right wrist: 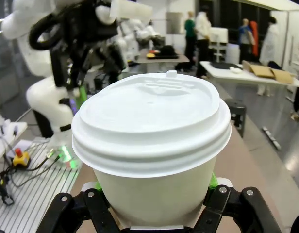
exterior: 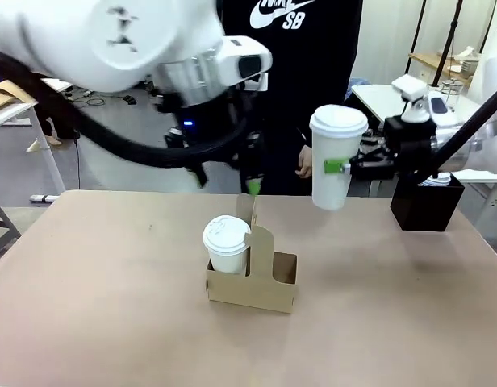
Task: Pour a drink into a cup and package it in a carrier.
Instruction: Insert the held 600 ml Paper Cup into the Cup Carrier.
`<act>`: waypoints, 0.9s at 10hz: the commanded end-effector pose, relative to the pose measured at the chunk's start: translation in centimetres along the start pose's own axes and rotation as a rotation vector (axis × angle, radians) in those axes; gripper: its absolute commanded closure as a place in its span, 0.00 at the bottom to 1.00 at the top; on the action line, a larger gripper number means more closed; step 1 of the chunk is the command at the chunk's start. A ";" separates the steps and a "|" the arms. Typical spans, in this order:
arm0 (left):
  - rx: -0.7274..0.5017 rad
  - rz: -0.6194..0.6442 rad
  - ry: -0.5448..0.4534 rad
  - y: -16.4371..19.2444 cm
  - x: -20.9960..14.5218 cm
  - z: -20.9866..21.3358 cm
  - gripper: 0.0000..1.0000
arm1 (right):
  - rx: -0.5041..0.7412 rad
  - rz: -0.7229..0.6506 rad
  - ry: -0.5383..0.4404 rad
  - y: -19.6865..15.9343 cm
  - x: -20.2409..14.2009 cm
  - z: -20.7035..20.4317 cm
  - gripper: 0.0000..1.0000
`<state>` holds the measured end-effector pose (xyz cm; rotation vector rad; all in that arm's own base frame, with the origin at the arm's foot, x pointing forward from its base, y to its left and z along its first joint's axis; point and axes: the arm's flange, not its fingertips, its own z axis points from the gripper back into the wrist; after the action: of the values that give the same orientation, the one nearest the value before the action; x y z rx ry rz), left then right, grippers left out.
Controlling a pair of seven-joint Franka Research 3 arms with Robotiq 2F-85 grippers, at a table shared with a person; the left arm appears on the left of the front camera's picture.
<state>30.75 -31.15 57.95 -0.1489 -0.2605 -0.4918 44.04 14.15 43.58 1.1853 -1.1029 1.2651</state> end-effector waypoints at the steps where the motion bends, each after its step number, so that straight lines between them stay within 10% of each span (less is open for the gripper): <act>1: -0.024 -0.254 -0.005 3.9 -4.1 0.3 0.00 | 0.099 0.065 0.021 -1.2 -1.2 -1.5 0.20; 4: 0.004 -0.299 -0.162 5.8 -4.8 -0.5 0.00 | 0.123 -0.009 0.010 -2.1 -2.3 -2.6 0.20; 5: 0.003 -0.326 -0.017 4.7 -4.5 0.5 0.00 | 0.108 0.037 0.008 -0.7 -3.0 -3.0 0.20; 9: 0.010 -0.338 -0.053 7.6 -5.5 -0.7 0.00 | 0.164 0.050 -0.019 -0.8 -4.1 -4.5 0.20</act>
<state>29.45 -24.02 56.01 -0.1067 -0.3253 -0.8204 44.89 17.34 39.53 1.2654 -1.0533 1.3676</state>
